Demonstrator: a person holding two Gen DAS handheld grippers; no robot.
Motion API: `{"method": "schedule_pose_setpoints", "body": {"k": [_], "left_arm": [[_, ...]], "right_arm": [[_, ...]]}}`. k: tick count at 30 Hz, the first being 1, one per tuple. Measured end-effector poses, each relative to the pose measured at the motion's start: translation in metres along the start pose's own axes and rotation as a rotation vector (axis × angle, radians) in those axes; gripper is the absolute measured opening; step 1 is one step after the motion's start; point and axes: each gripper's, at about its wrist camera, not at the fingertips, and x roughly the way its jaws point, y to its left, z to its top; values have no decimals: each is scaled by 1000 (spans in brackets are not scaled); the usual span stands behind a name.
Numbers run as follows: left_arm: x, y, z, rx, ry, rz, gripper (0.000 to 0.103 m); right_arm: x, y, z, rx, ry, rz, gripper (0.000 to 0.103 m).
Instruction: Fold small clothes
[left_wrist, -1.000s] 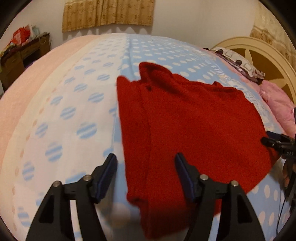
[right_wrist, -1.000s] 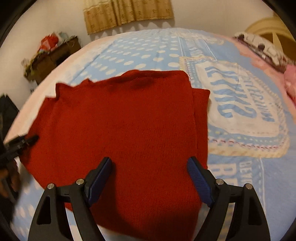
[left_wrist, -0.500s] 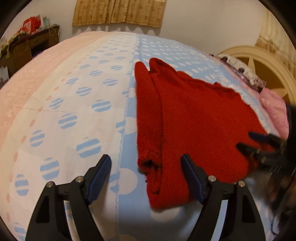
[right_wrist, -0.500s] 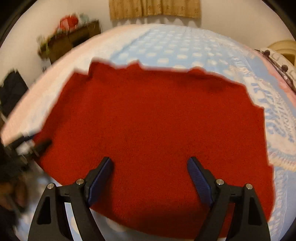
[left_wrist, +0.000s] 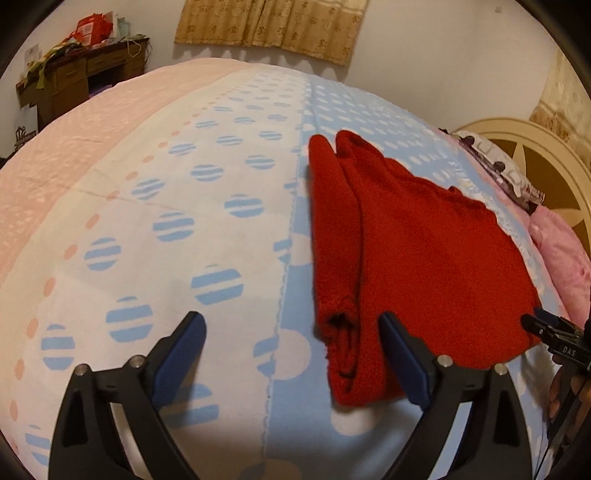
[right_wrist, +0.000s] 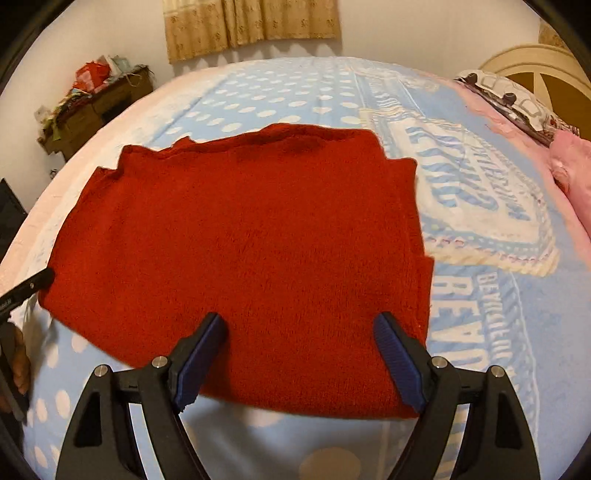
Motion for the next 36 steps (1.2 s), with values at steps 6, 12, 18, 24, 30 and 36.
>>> {"method": "schedule_pose_setpoints", "body": {"k": [6, 12, 18, 24, 30, 36], "left_arm": [[3, -3, -1, 36, 12, 15, 103], [-1, -4, -3, 48, 29, 17, 103], [-6, -4, -3, 43, 42, 5, 103], [-17, 1, 0, 54, 57, -25, 103], [-32, 31, 10, 41, 31, 24, 103], [-34, 62, 14, -6, 22, 77, 103]], "right_arm": [[-7, 2, -13, 19, 18, 19, 84], [-26, 20, -17, -27, 10, -67, 84], [-40, 66, -16, -159, -29, -51, 84], [-43, 126, -14, -329, -83, -40, 84], [-44, 186, -17, -497, -150, -6, 84], [-37, 220, -20, -559, -162, 20, 84]]}}
